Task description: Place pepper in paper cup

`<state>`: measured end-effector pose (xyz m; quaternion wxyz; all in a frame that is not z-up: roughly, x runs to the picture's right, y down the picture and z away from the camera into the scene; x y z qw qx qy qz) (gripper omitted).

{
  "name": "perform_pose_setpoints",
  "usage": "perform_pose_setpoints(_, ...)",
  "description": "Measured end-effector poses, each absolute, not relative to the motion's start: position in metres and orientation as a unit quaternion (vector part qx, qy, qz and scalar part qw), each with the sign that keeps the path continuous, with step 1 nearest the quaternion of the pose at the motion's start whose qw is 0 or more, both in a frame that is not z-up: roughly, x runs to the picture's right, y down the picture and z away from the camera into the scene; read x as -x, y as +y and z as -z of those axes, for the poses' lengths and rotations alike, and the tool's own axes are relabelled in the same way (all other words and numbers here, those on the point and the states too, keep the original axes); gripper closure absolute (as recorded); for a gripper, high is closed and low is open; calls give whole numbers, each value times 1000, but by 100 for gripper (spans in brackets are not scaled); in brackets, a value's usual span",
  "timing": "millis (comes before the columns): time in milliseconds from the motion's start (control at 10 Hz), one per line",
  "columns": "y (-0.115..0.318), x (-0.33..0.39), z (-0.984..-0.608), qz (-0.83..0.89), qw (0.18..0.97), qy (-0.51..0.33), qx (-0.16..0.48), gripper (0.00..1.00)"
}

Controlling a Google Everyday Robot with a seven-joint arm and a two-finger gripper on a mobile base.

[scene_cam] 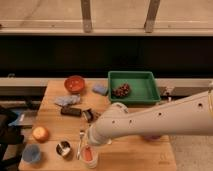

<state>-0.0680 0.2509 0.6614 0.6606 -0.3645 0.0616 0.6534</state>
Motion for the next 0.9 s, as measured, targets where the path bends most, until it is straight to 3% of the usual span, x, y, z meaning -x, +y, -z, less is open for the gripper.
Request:
perform_pose_setpoints(200, 254, 68, -663, -657, 658, 60, 364, 92)
perform_pose_setpoints(900, 255, 68, -665, -658, 656, 60, 365, 23)
